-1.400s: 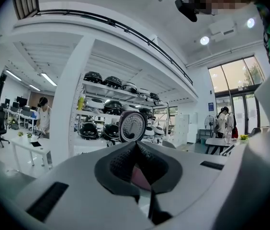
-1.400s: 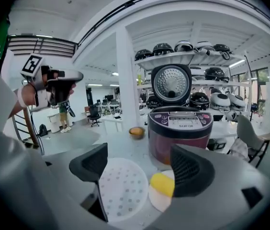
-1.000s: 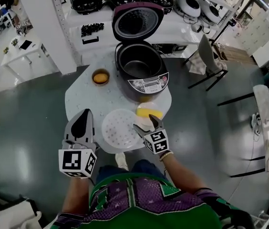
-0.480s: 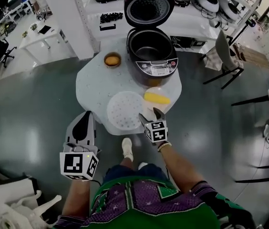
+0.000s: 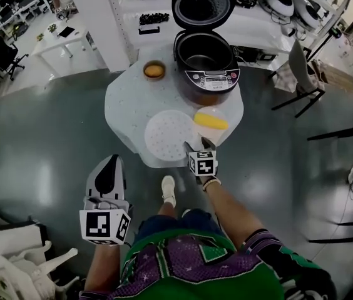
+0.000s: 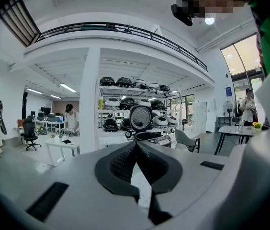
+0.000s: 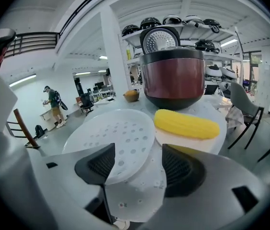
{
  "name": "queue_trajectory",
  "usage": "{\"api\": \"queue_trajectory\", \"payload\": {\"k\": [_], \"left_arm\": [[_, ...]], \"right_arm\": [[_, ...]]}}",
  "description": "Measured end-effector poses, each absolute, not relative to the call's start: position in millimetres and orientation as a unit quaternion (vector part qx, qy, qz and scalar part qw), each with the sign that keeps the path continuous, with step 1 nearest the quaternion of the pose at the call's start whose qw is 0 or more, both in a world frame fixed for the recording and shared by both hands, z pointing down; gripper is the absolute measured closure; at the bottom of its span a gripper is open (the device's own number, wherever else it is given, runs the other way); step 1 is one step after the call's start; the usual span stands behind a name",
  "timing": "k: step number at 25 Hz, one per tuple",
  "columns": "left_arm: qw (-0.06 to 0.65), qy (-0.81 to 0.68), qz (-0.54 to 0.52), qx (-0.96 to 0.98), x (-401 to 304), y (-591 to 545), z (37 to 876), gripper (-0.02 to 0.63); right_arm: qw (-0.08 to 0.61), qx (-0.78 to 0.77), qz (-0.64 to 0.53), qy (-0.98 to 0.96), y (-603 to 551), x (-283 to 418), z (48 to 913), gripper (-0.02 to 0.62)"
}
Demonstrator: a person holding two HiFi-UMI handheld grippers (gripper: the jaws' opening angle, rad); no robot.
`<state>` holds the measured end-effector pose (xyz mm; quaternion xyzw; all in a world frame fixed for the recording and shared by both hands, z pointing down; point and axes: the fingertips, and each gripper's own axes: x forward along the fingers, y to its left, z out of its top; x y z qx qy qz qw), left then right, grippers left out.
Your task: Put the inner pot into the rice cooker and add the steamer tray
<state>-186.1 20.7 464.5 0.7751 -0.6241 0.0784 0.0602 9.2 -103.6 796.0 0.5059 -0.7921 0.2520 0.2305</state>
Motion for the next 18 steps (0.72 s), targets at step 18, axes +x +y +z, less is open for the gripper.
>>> {"api": "queue_trajectory", "payload": {"k": [18], "left_arm": [[0.065,-0.646,0.082,0.756,-211,24,472,0.584]], "right_arm": [[0.25,0.548,0.294,-0.742,-114,3,818,0.454]]}}
